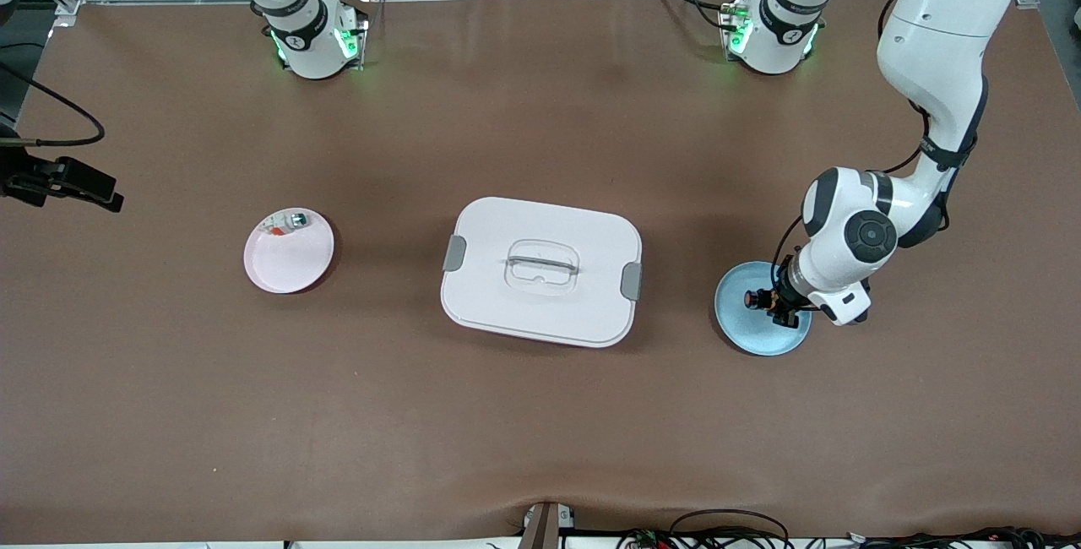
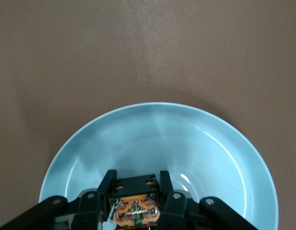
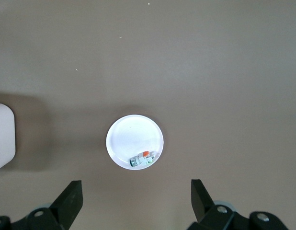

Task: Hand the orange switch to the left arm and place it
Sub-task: 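Lower the switch onto the blue dish with the left gripper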

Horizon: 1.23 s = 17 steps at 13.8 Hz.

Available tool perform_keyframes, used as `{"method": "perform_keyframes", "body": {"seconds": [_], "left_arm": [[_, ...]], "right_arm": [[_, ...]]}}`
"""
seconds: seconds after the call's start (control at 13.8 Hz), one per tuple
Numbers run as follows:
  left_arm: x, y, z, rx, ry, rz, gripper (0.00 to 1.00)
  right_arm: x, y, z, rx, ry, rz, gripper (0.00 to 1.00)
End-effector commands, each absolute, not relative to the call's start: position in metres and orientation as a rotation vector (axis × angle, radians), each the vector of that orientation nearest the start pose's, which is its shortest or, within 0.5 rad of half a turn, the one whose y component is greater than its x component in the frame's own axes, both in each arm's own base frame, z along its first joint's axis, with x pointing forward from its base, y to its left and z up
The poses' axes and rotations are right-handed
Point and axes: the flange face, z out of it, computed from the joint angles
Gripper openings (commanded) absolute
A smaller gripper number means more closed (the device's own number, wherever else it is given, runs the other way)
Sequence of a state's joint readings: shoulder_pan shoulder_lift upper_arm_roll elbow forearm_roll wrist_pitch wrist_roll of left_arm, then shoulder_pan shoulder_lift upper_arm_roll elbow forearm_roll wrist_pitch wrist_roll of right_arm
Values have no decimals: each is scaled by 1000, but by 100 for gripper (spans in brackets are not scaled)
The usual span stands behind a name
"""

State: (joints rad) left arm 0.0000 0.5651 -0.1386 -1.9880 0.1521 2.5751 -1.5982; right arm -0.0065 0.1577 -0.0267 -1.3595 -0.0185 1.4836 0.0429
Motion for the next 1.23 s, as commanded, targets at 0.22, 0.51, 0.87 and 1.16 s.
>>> {"method": "perform_keyframes", "body": {"seconds": [0.22,0.51,0.87,1.16], "left_arm": [[612,-81,179,-2484,-1953,-73,34],[616,-80,187,-2487,-1956,-99,100],[628,-78,202,-2477,-2009,-134,100],[629,-74,203,-2462,-2024,-124,100]], "right_arm": [[586,-20,640,-3123,139,-2,100],[583,-17,647,-3106,136,-14,100],[567,-10,651,-3086,118,103,100],[566,-13,668,-3080,86,49,100]]}}
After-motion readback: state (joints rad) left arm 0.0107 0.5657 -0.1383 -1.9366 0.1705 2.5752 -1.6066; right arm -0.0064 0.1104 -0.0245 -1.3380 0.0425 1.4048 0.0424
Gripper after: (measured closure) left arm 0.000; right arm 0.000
